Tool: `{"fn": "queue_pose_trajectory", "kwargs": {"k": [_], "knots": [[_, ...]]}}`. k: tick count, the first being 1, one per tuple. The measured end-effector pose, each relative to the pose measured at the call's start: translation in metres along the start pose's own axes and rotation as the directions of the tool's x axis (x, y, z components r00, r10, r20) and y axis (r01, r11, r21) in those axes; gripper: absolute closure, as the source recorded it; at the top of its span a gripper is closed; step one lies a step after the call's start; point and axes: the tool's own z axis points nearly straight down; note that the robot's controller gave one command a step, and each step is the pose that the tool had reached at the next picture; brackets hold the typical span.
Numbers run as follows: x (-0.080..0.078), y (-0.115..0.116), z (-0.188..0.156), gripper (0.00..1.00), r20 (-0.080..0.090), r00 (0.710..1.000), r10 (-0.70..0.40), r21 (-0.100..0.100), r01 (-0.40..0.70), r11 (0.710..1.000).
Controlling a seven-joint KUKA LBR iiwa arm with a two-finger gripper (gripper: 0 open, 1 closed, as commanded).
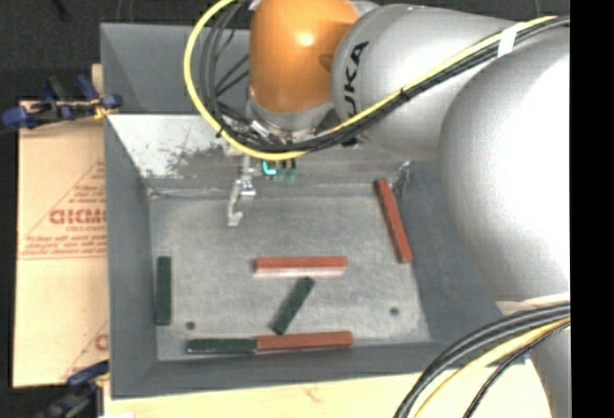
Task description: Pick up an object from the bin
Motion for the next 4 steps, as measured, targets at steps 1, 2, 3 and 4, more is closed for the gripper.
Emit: {"fn": "queue_pose_trajectory", "kwargs": {"k": [1,2,3,4], "knots": [[-0.002,-0.001,-0.005,0.0,0.008,1.0,0.002,-0.001,-0.002,1.0],[0.028,-0.03,0.035,0.0,0.013,0.997,-0.077,0.0,0.077,0.997],[0.074,-0.047,0.047,0.0,0.001,0.964,-0.264,0.003,0.264,0.964],[0.074,-0.065,0.098,1.0,0.0,0.994,-0.107,-0.002,0.107,0.994]]}}
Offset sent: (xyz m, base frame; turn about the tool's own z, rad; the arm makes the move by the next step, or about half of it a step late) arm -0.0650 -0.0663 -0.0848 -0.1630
